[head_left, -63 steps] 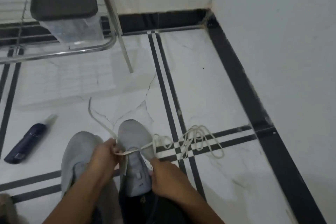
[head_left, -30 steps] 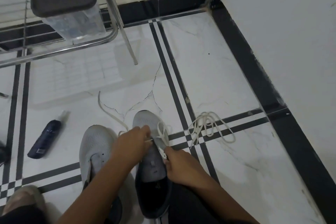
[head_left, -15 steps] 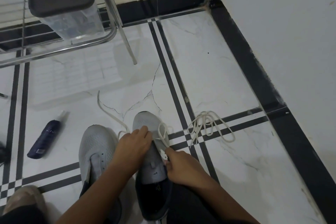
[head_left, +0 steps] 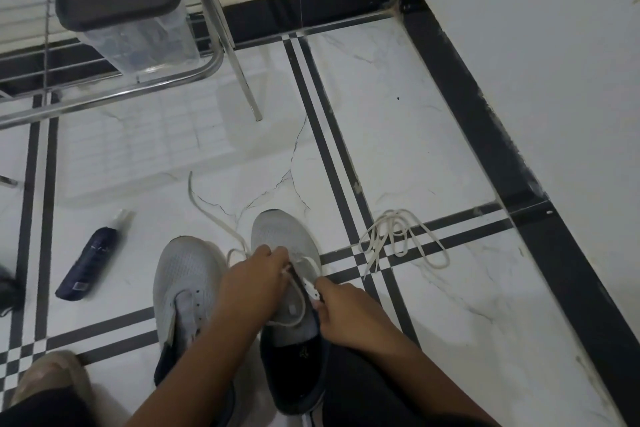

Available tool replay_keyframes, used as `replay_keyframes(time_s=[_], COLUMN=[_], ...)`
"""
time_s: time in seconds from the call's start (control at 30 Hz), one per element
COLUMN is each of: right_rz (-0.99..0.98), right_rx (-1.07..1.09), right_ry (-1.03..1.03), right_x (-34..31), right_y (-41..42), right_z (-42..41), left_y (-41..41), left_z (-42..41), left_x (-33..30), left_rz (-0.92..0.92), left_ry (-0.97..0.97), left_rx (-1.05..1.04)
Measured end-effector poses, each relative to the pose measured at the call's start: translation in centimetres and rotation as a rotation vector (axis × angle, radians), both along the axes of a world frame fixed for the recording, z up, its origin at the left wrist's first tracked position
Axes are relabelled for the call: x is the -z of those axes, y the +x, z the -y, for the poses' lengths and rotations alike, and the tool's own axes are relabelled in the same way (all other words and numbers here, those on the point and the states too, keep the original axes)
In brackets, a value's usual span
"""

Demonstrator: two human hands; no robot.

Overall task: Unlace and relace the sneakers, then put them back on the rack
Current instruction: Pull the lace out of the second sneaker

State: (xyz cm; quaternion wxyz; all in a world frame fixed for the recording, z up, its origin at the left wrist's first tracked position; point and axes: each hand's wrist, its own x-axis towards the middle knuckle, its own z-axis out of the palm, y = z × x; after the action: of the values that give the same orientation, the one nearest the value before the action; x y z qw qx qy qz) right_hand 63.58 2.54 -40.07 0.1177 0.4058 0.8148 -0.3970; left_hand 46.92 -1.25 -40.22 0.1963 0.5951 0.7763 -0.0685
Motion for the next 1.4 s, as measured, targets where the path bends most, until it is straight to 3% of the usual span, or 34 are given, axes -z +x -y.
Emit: replay_keyframes(time_s=[0.07,0.13,0.17,0.27,0.37,0.4,0.47,0.57,0.63,0.7,0.77,0.83,0.9,0.97,1.2,1.4], right_rz=[0.003,0.002,-0.002,-0.028,-0.02,-0.018,-0.005,0.007,0.009,0.02,0.018,0.023,0.025,0.026,0.002,-0.007], right_rx=[-0.007,-0.003,0.01,0.039,0.006,-0.002,-0.011,-0.006,-0.021,-0.033,-0.034,-0.035,-0.036,-0.041,-0.016,-0.018], right_ry=[0.006,0.005,0.001,0.0,0.026,0.032,0.042,0.024,0.004,-0.006,-0.003,0.003,0.012,0.021,-0.003,-0.005], right_x=[0.0,-0.1,-0.2,-0.1,-0.2,-0.1,-0.1,-0.1,-0.1,-0.2,-0.2,-0.3,-0.2,-0.2,0.0,0.2], right_y=[-0.1,0.1,0.2,0.2,-0.4,-0.6,-0.7,-0.3,-0.2,-0.2,-0.2,-0.2,-0.3,-0.3,0.0,0.1], right_z=[0.0,0.0,0.0,-0.1,-0.4,-0.4,-0.4,-0.4,-0.3,-0.2,-0.3,-0.3,-0.3,-0.3,-0.3,-0.2], left_y=[0.8,1.2,0.7,-0.9,-0.3,0.1,-0.2,-1.4,-1.9,-1.9,-1.4,-0.5,0.3,0.7,-0.2,-1.4], left_z=[-0.1,-0.4,-0.4,-0.2,0.3,0.4,0.7,0.8,0.7,0.9,1.0,0.4,0.2,0.0,-0.8,0.3], left_x=[0.7,1.0,1.3,1.6,1.3,1.0,0.8,0.6,0.1,-0.2,-0.4,-0.2,1.0,2.0,2.1,2.2], left_rz=[-0.08,-0.05,0.053,0.538,1.204,1.399,1.572,1.493,1.205,0.687,0.279,0.046,-0.095,-0.143,-0.263,-0.123], left_ry=[0.024,0.112,0.136,0.22,0.371,0.426,0.43,0.254,0.241,0.426,0.592,0.582,0.415,0.275,0.326,0.428], left_rx=[-0.018,-0.062,-0.187,-0.853,-1.57,-1.694,-1.754,-1.67,-1.56,-1.218,-0.741,-0.272,-0.024,0.017,0.139,0.154])
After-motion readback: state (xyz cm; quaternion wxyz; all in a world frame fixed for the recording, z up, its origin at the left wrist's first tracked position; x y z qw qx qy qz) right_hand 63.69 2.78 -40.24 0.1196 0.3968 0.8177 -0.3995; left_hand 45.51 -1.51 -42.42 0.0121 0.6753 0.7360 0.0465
